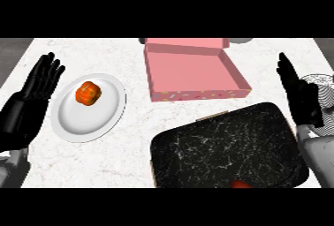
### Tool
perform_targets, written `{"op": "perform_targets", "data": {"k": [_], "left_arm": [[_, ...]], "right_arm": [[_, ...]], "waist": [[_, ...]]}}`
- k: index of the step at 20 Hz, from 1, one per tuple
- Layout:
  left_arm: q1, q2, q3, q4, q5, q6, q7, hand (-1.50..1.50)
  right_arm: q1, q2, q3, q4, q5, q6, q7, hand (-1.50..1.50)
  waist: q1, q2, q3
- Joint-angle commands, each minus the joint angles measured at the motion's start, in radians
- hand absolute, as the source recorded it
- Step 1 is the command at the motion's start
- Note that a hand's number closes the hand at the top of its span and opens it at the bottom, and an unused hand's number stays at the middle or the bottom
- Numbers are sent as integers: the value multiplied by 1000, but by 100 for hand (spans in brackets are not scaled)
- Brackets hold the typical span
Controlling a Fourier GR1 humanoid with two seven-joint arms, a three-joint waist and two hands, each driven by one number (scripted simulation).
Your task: Pick the bell pepper from the tray and place it in the tiered basket
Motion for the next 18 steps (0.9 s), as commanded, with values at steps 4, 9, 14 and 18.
{"op": "perform_targets", "data": {"k": [4,9,14,18], "left_arm": [[156,-70,-53,143,-50,109,98,0],[264,-176,-105,253,-71,213,155,0],[297,-228,-140,240,-119,271,144,0],[238,-242,-134,248,-129,268,182,0]], "right_arm": [[-88,45,60,-233,-154,272,-197,150],[18,66,-86,-180,-289,211,-141,-150],[185,-4,-186,-292,-503,491,-272,-150],[214,-131,-210,-362,-512,620,-208,-150]], "waist": [[-5,0,-9],[-44,8,-10],[-43,0,-10],[-33,2,-12]]}}
